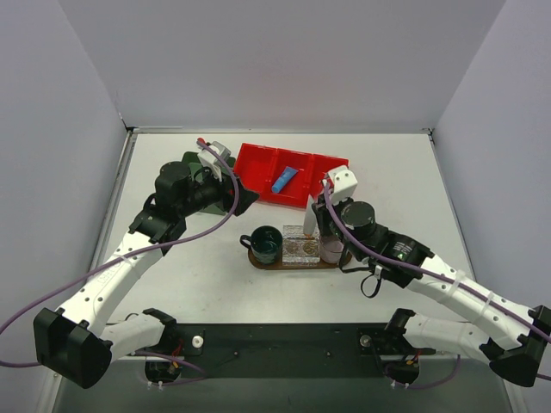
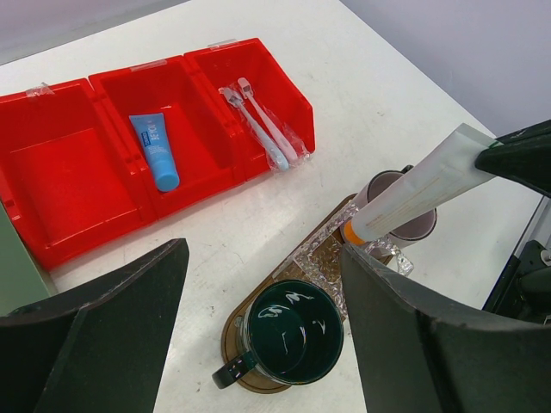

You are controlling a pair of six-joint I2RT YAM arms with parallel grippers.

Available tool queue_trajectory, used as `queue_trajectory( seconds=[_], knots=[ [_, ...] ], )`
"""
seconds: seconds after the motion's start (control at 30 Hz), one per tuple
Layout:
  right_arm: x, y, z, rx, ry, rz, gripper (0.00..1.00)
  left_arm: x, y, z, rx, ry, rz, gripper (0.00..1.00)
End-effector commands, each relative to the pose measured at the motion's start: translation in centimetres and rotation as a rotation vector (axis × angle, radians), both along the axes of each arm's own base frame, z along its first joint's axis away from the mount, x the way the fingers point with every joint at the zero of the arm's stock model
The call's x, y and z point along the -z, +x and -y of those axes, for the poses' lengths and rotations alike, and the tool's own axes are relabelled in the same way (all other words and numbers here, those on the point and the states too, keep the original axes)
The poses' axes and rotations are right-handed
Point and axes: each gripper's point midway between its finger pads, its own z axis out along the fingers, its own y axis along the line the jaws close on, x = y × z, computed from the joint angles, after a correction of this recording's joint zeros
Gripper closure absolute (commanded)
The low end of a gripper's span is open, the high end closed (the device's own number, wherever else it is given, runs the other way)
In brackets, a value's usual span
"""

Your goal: Prepare toiletry sets of a toothbrush and toothpaste on the tray

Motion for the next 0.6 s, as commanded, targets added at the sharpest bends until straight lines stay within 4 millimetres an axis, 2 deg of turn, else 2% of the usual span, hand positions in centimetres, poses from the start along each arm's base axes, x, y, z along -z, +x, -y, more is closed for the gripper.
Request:
queue_trajectory(
  seconds=[0.0, 0.57],
  knots=[
    [-1.2, 0.7, -0.4, 0.023, 0.042, 0.049, 1.0, -1.5, 0.4, 0.0, -0.002, -0.011, 0.046, 0.19],
    [0.1, 1.0, -0.6, 0.033, 0.024, 0.037, 1.0, -1.6, 0.3, 0.0, -0.002, -0.01, 0.052, 0.19]
  ],
)
